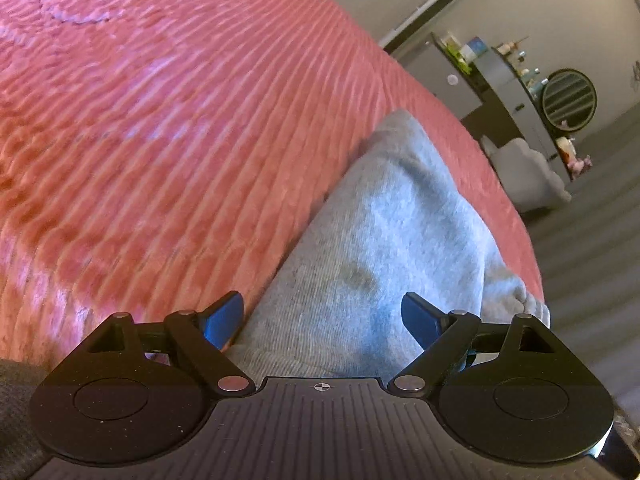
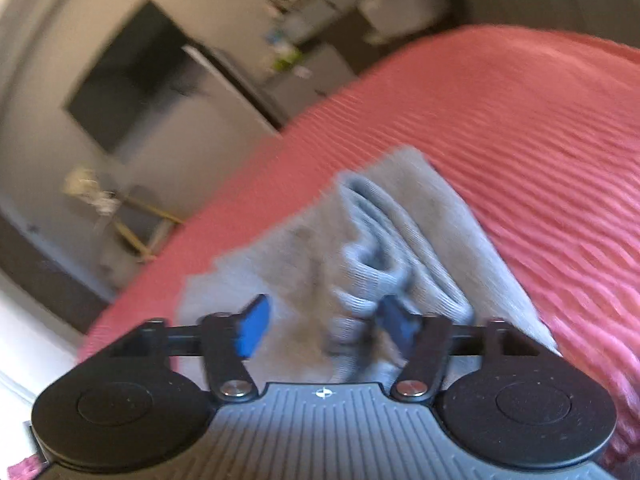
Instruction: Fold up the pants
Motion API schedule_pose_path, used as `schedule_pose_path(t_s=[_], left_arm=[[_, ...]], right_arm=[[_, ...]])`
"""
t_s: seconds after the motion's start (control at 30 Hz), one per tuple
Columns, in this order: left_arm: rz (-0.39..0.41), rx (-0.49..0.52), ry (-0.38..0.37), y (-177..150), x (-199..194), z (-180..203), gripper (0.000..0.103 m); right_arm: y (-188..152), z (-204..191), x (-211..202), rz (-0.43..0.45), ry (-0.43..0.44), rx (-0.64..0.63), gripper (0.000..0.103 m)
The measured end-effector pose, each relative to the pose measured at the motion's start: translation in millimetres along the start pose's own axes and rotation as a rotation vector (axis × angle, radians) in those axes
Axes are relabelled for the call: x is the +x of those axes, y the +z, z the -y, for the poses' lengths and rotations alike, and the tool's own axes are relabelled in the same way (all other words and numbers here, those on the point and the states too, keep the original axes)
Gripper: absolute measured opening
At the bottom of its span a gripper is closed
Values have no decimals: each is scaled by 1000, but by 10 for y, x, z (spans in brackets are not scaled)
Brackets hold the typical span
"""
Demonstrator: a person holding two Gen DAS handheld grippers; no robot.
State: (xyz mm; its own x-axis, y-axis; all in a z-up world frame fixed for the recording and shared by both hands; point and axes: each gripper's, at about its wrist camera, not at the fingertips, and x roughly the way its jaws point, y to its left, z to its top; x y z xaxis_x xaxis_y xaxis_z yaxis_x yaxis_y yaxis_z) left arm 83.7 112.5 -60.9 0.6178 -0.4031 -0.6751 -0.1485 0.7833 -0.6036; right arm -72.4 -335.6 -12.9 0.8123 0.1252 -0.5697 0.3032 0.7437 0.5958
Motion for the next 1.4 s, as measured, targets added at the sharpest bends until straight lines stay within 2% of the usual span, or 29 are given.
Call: schedule_pose_path(t_s=[0.07, 0.23, 0.3, 0.43, 0.57, 0.6, 0.67, 0.73, 0.83, 0.93, 1.0, 1.13, 1.17, 1.23, 1.27, 1.33, 1.37, 1.4], left_arm=[[-4, 21, 14, -10, -12, 28, 91], [-1, 82, 44, -64, -21, 115, 91], [-2, 96, 52, -80, -20, 135, 91], [-1, 116, 75, -110, -29, 159, 91], [0, 139, 83, -128, -35, 181, 91], [-1, 146, 88, -131, -28, 190, 91], [-8, 155, 99, -132, -7, 197, 92], [-12, 159, 106, -142, -9, 201, 92], [-8, 165, 116, -159, -37, 205, 92], [-4, 178, 132, -173, -36, 221, 92], [2, 199, 148, -187, -29, 247, 93], [10, 222, 163, -206, -41, 277, 94], [11, 222, 165, -209, -44, 278, 94], [11, 223, 167, -212, -50, 282, 94], [12, 225, 169, -215, -53, 285, 94], [12, 228, 170, -219, -57, 289, 94], [11, 229, 170, -221, -58, 291, 94], [14, 229, 173, -224, -64, 292, 94]], right_arm=[[-25, 50, 46, 14, -28, 34, 38], [18, 110, 104, 22, -29, 78, 38], [-17, 46, 148, 30, -56, 27, 38], [-66, -119, 94, 43, -108, -84, 30], [-27, -256, -221, 124, -82, -168, 29], [-32, -253, -259, 125, -82, -192, 29], [-84, -170, -154, 72, -141, -243, 30], [-216, -62, 4, 29, -207, -312, 33], [-247, -234, -116, 80, -203, -372, 41], [-257, -346, -258, 110, -239, -416, 47], [-252, -420, -345, 150, -242, -448, 56], [-227, -668, -402, 277, -244, -584, 87], [-242, -716, -382, 305, -252, -629, 92], [-268, -740, -288, 332, -273, -700, 96], [-271, -739, -215, 324, -295, -723, 96], [-306, -623, 32, 252, -392, -760, 97], [-293, -534, 196, 174, -467, -742, 97], [-229, -448, 283, 101, -464, -685, 97]])
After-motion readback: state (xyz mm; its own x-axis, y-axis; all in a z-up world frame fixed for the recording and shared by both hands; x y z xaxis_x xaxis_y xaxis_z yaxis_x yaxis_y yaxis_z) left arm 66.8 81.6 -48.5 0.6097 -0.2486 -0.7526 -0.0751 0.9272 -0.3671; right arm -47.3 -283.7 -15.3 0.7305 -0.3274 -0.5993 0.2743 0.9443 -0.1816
